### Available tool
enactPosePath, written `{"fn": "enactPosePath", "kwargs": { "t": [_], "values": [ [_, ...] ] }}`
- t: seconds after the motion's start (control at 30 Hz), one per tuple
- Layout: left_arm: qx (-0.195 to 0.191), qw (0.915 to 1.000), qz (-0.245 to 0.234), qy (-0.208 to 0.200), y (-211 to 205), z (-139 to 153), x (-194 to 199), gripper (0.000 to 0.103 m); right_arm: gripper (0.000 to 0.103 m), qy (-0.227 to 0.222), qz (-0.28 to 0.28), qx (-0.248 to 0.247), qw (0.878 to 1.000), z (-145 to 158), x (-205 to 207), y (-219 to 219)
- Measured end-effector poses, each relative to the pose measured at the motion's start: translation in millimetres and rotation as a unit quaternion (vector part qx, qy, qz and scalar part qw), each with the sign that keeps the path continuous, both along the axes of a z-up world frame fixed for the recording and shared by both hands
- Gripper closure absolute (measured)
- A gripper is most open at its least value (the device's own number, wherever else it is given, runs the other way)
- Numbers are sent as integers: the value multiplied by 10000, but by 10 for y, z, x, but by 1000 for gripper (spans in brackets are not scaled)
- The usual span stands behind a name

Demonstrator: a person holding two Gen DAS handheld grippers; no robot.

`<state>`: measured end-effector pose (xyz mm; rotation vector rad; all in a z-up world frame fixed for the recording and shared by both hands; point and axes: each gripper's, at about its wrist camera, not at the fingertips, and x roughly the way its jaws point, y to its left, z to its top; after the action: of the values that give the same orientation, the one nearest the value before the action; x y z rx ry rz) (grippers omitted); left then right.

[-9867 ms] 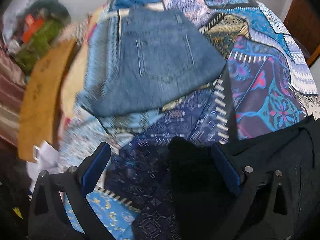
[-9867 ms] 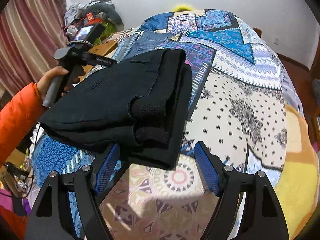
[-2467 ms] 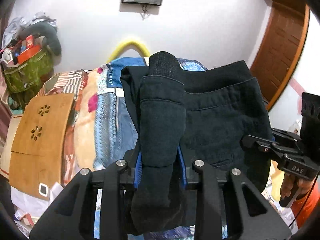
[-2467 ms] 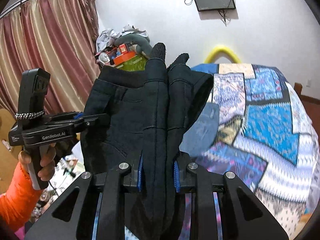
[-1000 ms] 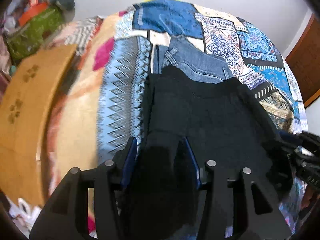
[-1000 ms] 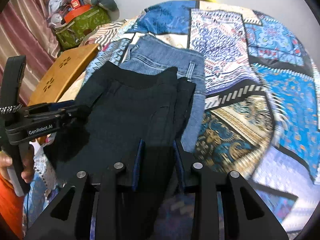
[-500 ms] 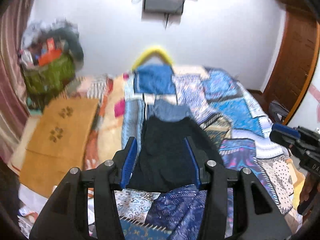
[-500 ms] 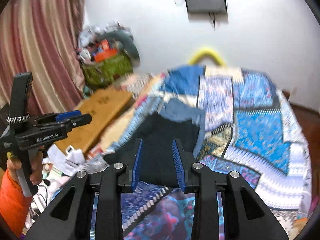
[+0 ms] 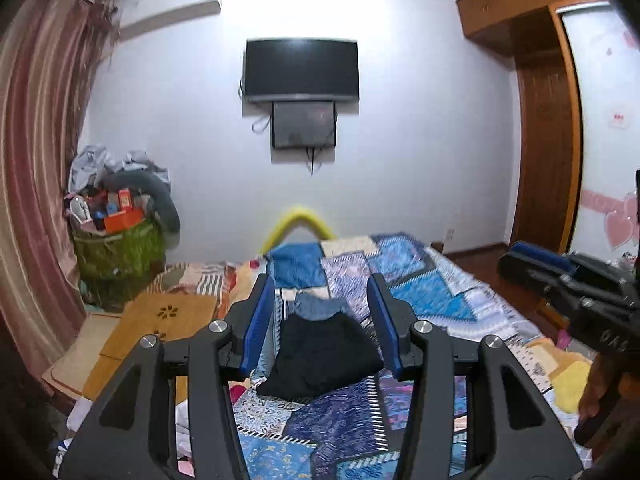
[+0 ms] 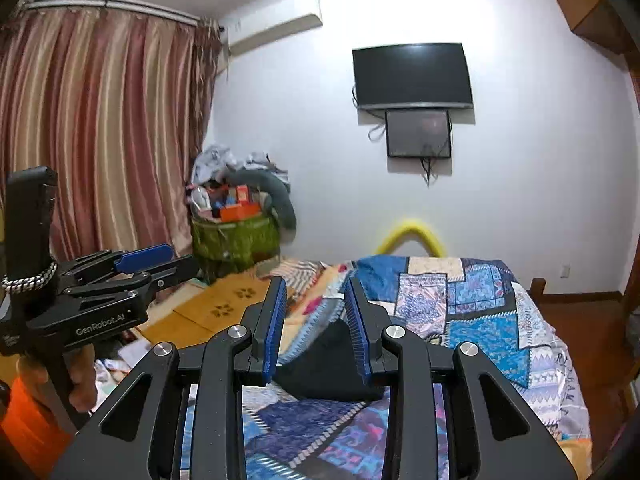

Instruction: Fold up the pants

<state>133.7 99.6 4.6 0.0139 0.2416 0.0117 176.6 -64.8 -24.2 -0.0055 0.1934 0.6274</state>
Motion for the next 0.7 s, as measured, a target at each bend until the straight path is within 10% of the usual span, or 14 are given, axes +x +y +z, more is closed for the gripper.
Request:
{"fn": "enactPosePath", "kwargs": {
  "t": [0.4,0.7],
  "values": [
    [-118,9990,202,-389,-72,32,-642,4,17,-200,-328,300,9988,40,-369,-118],
    [-135,9989,195,-402,-127,29,-789,0,0,-250,-564,350,9975,31,-513,-219]
  ]
}}
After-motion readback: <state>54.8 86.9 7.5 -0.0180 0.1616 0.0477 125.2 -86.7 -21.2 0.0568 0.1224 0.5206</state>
